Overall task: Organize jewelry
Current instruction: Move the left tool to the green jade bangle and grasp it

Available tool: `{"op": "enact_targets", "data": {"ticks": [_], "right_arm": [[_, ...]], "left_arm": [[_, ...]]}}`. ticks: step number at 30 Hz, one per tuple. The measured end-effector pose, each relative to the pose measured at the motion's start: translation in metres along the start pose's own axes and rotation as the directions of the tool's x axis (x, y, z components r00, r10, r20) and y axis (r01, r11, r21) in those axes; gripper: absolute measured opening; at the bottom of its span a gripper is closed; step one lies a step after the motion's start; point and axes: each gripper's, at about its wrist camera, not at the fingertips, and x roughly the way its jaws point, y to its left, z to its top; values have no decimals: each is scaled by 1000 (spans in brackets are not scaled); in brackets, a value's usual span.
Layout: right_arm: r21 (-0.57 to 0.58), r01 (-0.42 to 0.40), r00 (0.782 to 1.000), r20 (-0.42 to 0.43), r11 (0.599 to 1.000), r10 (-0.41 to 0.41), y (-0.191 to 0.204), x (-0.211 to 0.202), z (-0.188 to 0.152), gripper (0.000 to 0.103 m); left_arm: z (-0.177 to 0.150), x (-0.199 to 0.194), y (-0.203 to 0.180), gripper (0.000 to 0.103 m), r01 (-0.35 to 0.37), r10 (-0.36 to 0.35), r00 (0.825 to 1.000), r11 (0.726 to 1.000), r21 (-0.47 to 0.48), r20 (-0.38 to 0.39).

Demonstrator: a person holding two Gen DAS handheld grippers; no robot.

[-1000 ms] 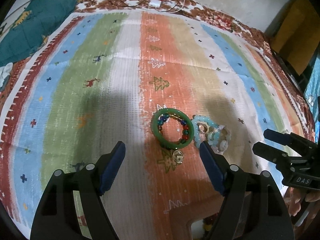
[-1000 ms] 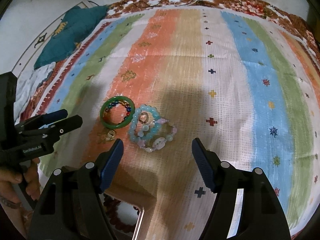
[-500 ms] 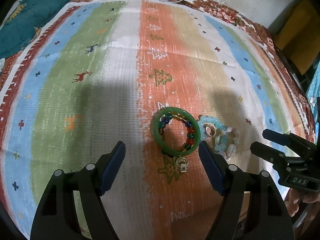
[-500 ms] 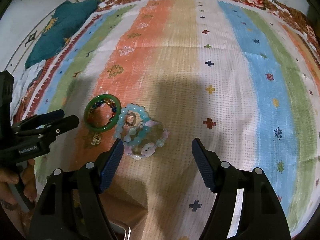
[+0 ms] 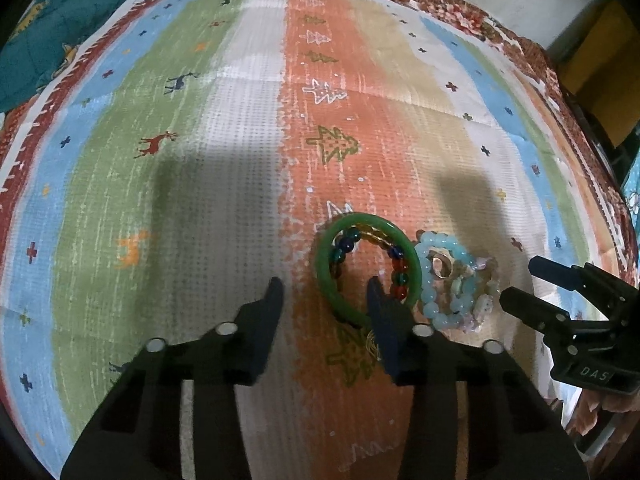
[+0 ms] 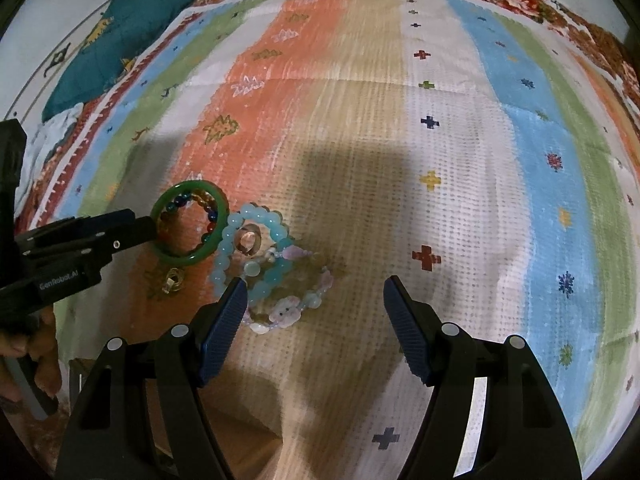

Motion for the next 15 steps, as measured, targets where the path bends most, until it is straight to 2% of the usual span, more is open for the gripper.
{"op": "enact_targets", "data": {"ticks": [6, 9, 11, 13, 15], "right_arm": [[2, -3, 1000, -10, 1000, 3, -2, 6, 2, 70], [13, -18, 1000, -20, 1000, 18, -4, 11, 4, 70], [17, -22, 999, -28, 1000, 22, -5, 14, 5, 60], [23, -25, 999, -39, 999, 26, -6, 18, 6, 54], [23, -23, 999, -48, 999, 24, -6, 22, 6, 54]], "left_arm": [[3, 5, 0, 33, -14, 14, 1000, 1000, 8, -8], [4, 9, 1, 26, -20, 20, 1000, 1000, 9, -17], [4, 11, 1, 24, -20, 20, 1000, 1000, 11, -16], [5, 12, 0, 22, -20, 20, 1000, 1000, 14, -16], [6, 14, 0, 19, -14, 14, 1000, 1000, 16, -19]]}}
